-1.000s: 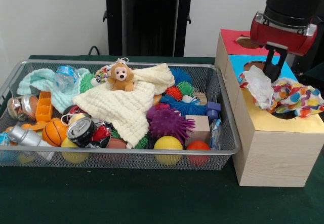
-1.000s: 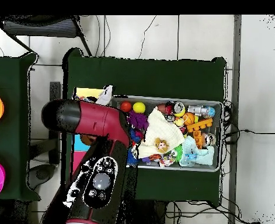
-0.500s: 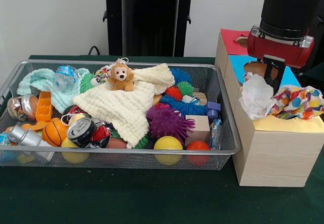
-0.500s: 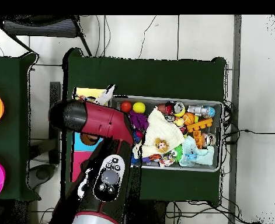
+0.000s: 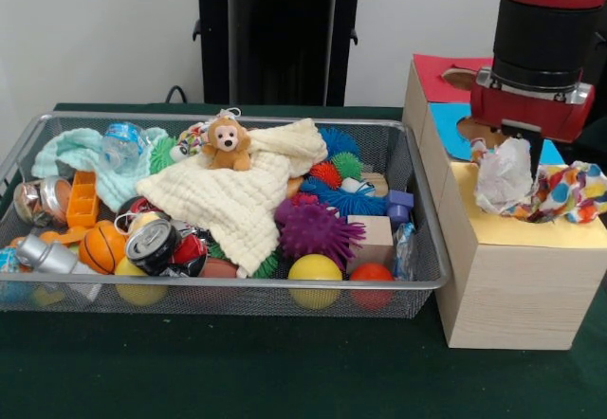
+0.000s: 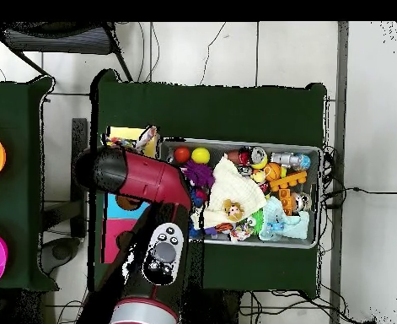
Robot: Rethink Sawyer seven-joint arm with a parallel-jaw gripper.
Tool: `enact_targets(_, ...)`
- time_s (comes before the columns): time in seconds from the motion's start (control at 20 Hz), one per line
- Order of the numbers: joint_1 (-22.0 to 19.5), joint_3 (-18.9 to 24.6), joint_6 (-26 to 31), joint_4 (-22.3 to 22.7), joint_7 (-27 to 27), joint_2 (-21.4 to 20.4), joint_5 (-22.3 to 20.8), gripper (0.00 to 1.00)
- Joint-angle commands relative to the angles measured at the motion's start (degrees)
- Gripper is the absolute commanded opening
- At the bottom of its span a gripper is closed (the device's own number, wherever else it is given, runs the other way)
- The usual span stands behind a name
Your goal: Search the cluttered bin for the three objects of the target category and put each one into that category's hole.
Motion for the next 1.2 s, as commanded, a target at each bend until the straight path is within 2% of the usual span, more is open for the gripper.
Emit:
enact_targets(0.05,-1.8,7.8,-2.5,3.3,11.1,3.7,2.3,0.00)
enact_targets(0.4,-3.3,9.7,-4.2,1.4,9.8,6.6,2.1,0.00)
enact_targets(0.75,-0.5,3.7,-1.0,-4.5,12.1,11.5,0.1,0.00)
enact_targets(1.05,-0.8,3.5,-2.0,-6.1,11.8,13.2,0.2,0.00)
enact_targets(1.2,-0.1,2.0,-1.1,-7.4,12.8,13.9,0.2,0.00)
